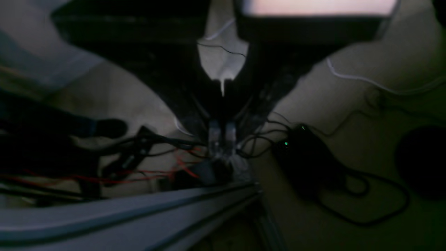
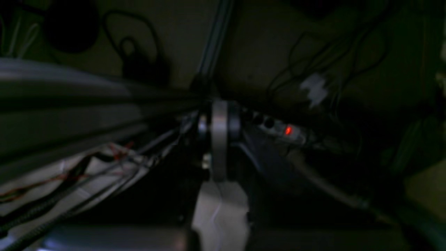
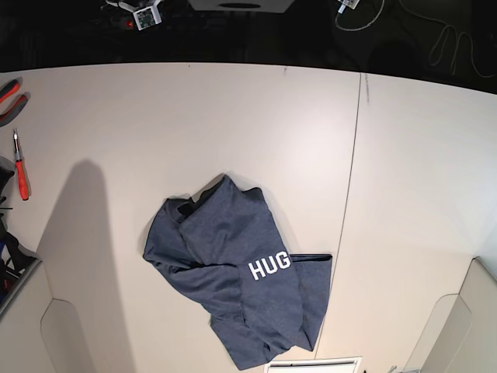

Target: Layout the t-shirt on the table in an organized manner, then fold the t-shirt properly

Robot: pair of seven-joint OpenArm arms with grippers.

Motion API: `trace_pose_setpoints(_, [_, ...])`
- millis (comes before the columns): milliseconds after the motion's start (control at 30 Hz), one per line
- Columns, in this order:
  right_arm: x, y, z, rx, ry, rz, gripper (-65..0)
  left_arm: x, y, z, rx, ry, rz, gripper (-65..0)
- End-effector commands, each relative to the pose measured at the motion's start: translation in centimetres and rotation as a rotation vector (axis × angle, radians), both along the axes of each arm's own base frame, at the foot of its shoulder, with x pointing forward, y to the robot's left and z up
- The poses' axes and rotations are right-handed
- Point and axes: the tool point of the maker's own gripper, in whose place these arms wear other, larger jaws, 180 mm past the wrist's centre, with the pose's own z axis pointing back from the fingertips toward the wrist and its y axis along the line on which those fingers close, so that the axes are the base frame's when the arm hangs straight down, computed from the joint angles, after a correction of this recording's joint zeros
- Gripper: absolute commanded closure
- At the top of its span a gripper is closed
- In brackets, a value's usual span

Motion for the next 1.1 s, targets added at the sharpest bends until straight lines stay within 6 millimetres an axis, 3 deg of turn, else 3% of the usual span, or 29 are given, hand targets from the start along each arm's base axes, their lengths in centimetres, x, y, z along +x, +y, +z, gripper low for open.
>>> trace_pose_setpoints(0, [0.1, 0.4, 1.1, 0.011, -0.032, 0.008, 0.0, -0.6, -0.8, 1.3, -0.049, -0.007, -0.026, 0.0])
trace_pose_setpoints(200, [1.9, 2.1, 5.0, 0.055, -0.132, 0.023, 0.0, -0.3, -4.9, 7.6, -0.231, -0.093, -0.163, 0.0])
trace_pose_setpoints(500, [5.2, 3.2, 8.2, 0.092, -0.244, 0.020, 0.0, 4.6, -6.9, 13.8, -0.251, -0.297, -0.227, 0.0])
trace_pose_setpoints(733, [8.7, 3.5, 10.6, 0.104, -0.352, 0.016, 0.0, 9.0, -7.3, 15.8, -0.229, -0.432, -0.266, 0.0])
trace_pose_setpoints(1067, [13.4, 2.5, 11.9, 0.021, -0.473, 0.014, 0.0, 15.5, -7.2, 17.7, -0.200, -0.619, -0.291, 0.0])
